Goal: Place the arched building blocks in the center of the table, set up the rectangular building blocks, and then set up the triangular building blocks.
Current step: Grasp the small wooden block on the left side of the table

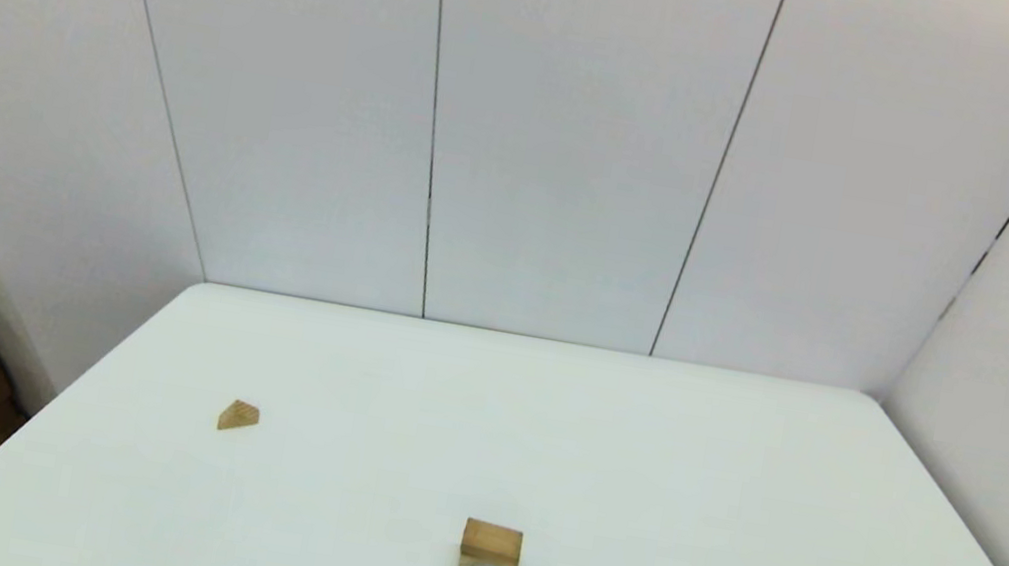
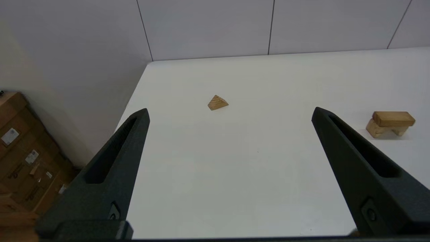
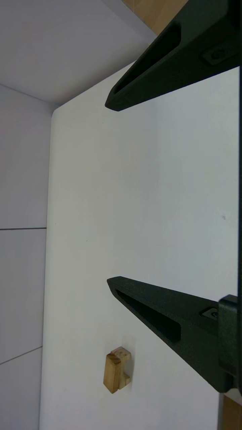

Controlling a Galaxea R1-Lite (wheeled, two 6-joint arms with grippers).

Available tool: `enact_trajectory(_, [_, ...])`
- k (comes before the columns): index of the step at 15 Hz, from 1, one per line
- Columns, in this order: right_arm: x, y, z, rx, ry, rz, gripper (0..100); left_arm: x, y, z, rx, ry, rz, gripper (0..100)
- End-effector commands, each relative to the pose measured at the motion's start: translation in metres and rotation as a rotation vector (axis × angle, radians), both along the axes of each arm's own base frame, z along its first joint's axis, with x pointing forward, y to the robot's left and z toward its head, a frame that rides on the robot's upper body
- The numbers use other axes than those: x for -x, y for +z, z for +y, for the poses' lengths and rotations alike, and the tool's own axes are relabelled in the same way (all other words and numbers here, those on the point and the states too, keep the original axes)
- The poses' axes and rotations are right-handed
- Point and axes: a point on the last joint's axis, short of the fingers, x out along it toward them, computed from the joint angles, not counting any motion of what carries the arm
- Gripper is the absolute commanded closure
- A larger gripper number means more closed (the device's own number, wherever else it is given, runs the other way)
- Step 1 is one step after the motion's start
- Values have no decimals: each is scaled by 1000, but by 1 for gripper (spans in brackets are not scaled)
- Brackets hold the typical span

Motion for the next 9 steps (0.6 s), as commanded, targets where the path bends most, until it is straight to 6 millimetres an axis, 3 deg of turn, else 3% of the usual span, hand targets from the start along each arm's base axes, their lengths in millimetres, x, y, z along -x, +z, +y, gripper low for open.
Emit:
enact_trajectory(1, [0, 0, 0, 1, 1, 0, 0, -2, 27, 0, 6, 0, 44, 0])
enact_trajectory(5, [0, 0, 0, 1, 1, 1, 0, -20, 49, 0, 34, 5, 148, 0])
enact_trajectory(7, [0, 0, 0, 1, 1, 1, 0, -52, 74, -1, 176, 33, 264, 0])
enact_trajectory(9, [0, 0, 0, 1, 1, 1, 0, -73, 86, -1, 248, 59, 330, 0])
